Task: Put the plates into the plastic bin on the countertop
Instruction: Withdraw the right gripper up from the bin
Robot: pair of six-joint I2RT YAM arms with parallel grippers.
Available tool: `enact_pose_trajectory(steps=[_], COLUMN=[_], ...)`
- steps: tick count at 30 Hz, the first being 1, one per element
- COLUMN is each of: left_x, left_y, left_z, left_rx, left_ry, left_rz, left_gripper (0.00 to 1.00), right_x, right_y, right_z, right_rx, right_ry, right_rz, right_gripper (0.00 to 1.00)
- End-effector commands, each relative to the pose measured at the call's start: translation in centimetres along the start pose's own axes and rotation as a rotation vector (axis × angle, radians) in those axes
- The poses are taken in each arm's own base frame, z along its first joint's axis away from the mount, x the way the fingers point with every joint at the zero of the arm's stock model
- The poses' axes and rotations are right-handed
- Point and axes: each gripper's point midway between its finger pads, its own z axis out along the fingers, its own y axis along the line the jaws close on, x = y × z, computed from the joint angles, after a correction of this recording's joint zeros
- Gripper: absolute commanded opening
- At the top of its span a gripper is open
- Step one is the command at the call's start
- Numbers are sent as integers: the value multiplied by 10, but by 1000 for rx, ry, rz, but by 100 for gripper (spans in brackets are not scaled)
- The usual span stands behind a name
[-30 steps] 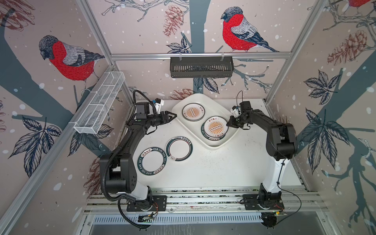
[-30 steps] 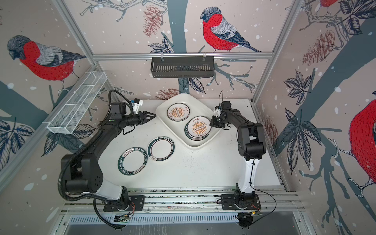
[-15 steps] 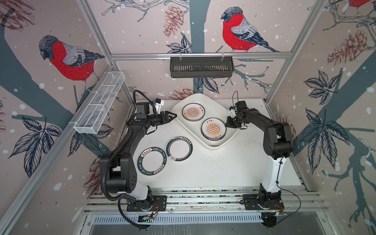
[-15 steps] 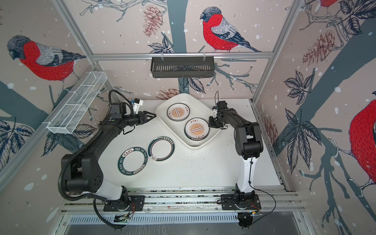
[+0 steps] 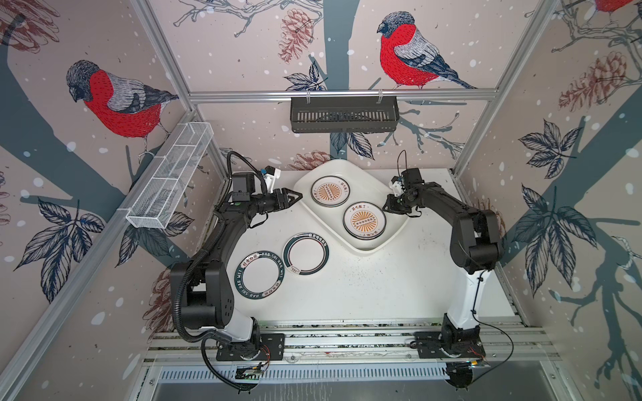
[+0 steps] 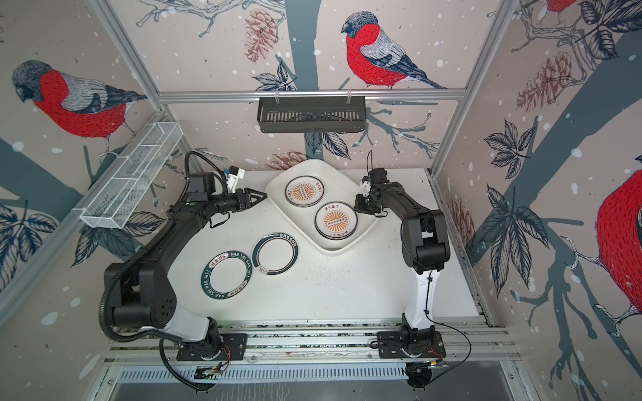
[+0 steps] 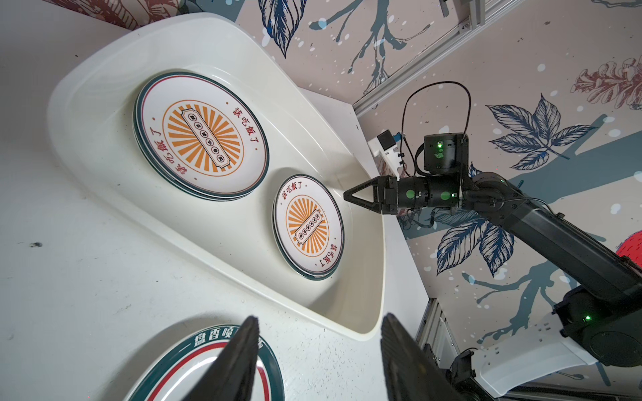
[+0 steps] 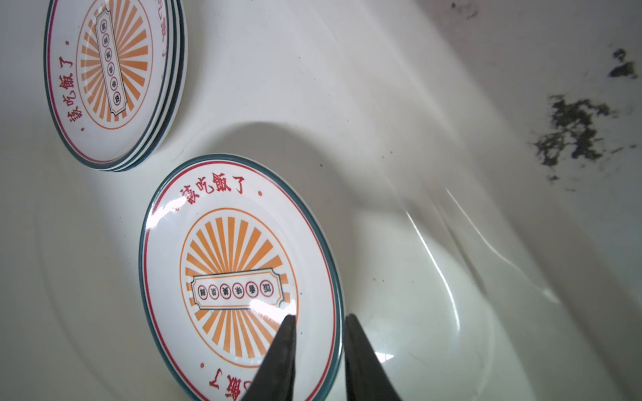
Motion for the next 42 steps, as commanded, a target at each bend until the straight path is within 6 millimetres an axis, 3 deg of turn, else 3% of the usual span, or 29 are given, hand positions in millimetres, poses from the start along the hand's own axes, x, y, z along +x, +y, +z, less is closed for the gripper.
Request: enact_pose_trajectory(steps=[1,7,16,26,34,42], left_x=[-5,-9,-16,-20,-17,-14], left_y=[-4,1,16,28,34,36], left_z=[-4,-7,-6,-13,-12,-10], left_rx=[-16,-72,-111,-132,-132,-121], left_ry=[-11,-4,26,33,46,50], left_rz=[56,118,129,139,129,121], left_gripper=[57,61,64,64,64,64], right_x=[-14,-22,-30,-31,-24,-20], right_y=[7,28,15,-7,-16,-6], right_z=[-6,-7,12,21,36,38], right_rx=[58,132,258,421,425,327], right_ry=[-73,-126,-143,-138,-92,-85], right_rz=[-22,-97,-104,-145,-134,-103], right_gripper=[25,22,18,18,18,18])
